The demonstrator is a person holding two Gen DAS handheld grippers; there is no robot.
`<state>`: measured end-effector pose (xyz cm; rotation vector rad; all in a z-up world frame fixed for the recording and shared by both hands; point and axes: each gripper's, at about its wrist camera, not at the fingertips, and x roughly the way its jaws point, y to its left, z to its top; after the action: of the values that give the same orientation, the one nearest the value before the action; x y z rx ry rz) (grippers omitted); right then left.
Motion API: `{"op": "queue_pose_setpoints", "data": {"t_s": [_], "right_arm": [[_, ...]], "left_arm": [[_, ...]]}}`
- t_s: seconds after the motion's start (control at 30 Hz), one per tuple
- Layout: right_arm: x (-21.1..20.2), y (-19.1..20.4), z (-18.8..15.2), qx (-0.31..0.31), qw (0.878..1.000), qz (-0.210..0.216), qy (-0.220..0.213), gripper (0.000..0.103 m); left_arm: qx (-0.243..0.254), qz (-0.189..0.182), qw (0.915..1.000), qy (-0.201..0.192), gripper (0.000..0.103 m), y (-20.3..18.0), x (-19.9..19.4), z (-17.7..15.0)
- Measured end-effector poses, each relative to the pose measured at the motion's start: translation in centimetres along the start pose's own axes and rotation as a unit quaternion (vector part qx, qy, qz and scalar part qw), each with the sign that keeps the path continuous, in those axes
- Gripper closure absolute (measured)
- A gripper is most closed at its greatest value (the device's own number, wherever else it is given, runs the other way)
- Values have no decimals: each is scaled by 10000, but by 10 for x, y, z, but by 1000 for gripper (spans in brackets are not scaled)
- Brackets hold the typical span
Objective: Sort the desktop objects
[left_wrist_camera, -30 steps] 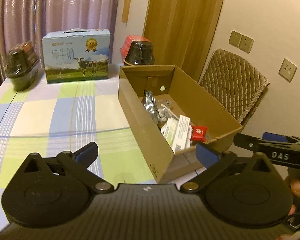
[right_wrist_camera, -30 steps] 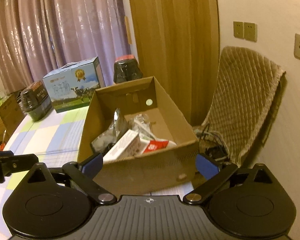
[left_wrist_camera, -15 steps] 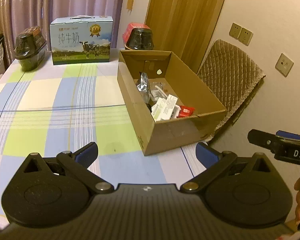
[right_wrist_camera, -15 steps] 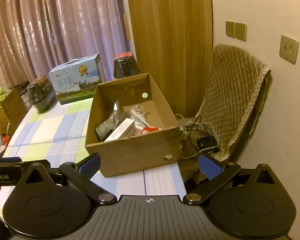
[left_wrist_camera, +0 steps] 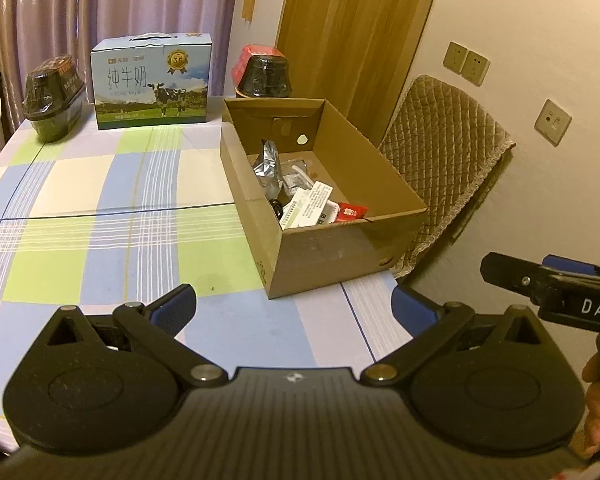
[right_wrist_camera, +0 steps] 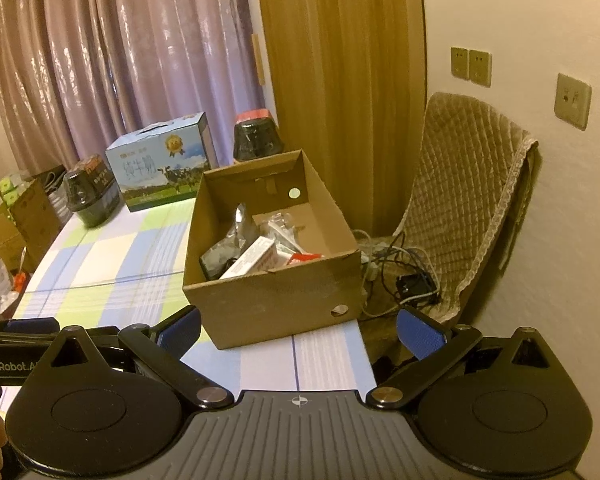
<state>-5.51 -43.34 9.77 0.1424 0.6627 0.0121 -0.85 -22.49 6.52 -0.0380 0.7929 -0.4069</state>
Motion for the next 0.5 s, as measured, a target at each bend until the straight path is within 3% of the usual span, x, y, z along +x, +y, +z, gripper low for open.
{"op": "queue_pose_setpoints", "data": {"t_s": [0.5], "right_arm": [[5,7,1,-51,10000,8,28,2]], "left_arm": [[-45,0,10000,26,1,5,5,0]]}}
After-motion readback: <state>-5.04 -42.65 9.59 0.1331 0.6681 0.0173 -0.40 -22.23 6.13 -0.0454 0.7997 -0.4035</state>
